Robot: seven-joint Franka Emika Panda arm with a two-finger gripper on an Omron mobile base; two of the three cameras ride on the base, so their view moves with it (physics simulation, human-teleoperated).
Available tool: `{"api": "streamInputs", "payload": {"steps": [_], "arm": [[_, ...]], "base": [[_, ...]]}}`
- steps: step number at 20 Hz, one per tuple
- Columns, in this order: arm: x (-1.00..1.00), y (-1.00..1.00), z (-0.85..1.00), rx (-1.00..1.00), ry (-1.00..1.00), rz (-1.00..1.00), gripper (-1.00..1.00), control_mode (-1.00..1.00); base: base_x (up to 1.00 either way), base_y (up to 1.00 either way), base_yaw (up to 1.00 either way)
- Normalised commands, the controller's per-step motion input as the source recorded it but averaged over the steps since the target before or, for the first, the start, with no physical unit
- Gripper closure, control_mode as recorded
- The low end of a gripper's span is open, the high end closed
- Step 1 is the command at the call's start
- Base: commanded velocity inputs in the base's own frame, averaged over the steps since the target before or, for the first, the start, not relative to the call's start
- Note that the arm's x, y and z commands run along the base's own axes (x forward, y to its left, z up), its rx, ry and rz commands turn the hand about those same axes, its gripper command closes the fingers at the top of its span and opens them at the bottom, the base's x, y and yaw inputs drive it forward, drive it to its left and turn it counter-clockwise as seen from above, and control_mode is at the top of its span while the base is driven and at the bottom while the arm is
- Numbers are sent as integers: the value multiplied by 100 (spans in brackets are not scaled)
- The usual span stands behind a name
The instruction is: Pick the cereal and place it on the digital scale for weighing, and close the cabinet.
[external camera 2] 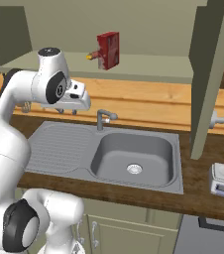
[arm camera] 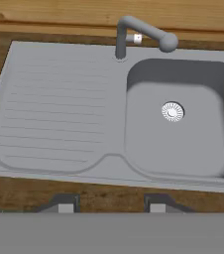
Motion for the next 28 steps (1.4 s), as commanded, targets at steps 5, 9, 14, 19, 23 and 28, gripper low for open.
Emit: {"api": "streamInputs", "payload": {"steps": [5,9,14,19,23,28], "arm": [[-18,0,0,0,-3,0,-100,-100],[-28,0,10,0,-13,0,-100,-100],[-31,0,36,0,-12,0,-100,-100],[-27,0,46,0,-14,0,-100,-100],[-20,0,48,0,-9,0,-100,-100],[-15,0,49,0,-7,-5,-100,-100]], "base": [[0,0,0],[0,0,0],[0,0,0],[0,0,0],[0,0,0],[0,0,0]]}}
